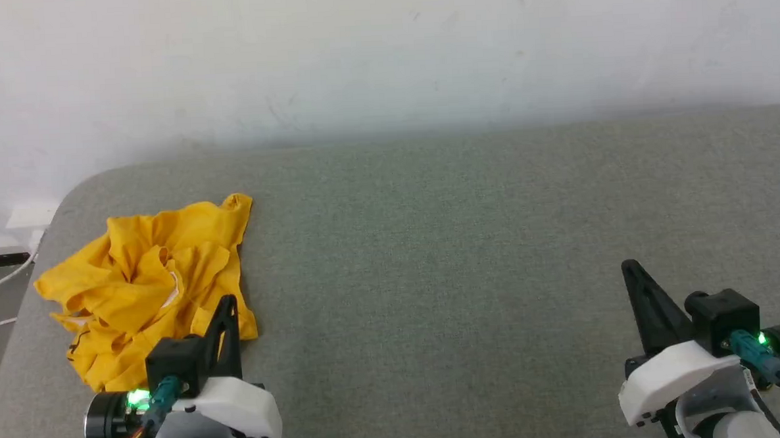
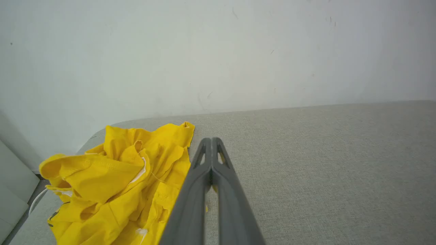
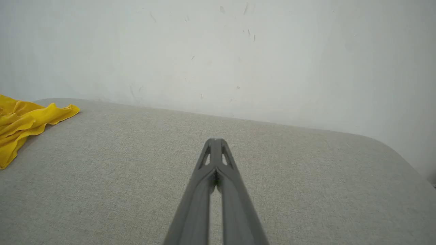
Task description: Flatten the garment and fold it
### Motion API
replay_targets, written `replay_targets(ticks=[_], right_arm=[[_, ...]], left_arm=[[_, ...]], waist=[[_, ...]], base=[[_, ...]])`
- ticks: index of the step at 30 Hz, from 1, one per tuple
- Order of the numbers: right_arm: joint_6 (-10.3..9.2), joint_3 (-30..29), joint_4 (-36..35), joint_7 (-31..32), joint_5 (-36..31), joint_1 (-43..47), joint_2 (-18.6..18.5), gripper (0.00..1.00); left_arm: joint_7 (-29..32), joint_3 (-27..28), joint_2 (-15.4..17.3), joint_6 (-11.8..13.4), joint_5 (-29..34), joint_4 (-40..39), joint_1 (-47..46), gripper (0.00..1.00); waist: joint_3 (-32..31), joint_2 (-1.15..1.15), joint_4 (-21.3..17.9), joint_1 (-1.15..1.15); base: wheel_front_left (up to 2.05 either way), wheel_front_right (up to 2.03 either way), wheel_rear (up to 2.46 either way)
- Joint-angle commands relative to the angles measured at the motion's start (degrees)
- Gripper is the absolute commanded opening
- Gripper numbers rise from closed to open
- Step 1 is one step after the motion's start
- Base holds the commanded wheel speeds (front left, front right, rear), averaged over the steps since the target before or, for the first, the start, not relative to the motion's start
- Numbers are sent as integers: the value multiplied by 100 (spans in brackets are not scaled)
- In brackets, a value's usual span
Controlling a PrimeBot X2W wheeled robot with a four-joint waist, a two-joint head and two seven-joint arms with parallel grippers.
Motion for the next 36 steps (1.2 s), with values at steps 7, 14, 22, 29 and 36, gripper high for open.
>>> replay_targets(ticks=[7, 14, 22, 29, 36], right_arm=[[-12, 1, 8, 3, -42, -85, 19, 0], [0, -1, 1, -6, 9, 8, -3, 100], [-1, -23, 23, -102, 99, 28, -2, 100], [-1, -37, -4, -185, 167, 46, 0, 100], [-2, -30, -59, -269, 217, 68, 1, 100]], left_arm=[[-1, 24, -14, -10, 37, -25, -75, 0], [-6, -13, 1, -2, -8, 8, 1, 100], [-102, -80, 0, -10, -133, 66, -30, 100], [-186, -99, -1, -6, -265, 93, -58, 100], [-270, -69, -2, 1, -387, 112, -74, 100]], waist=[[0, -1, 0, 0], [1, -1, -1, 0], [2, -1, -6, 0], [8, -1, 65, 0], [16, -1, 254, 0]], base=[[0, 0, 0], [0, 0, 0], [0, 0, 0], [0, 0, 0], [0, 0, 0]])
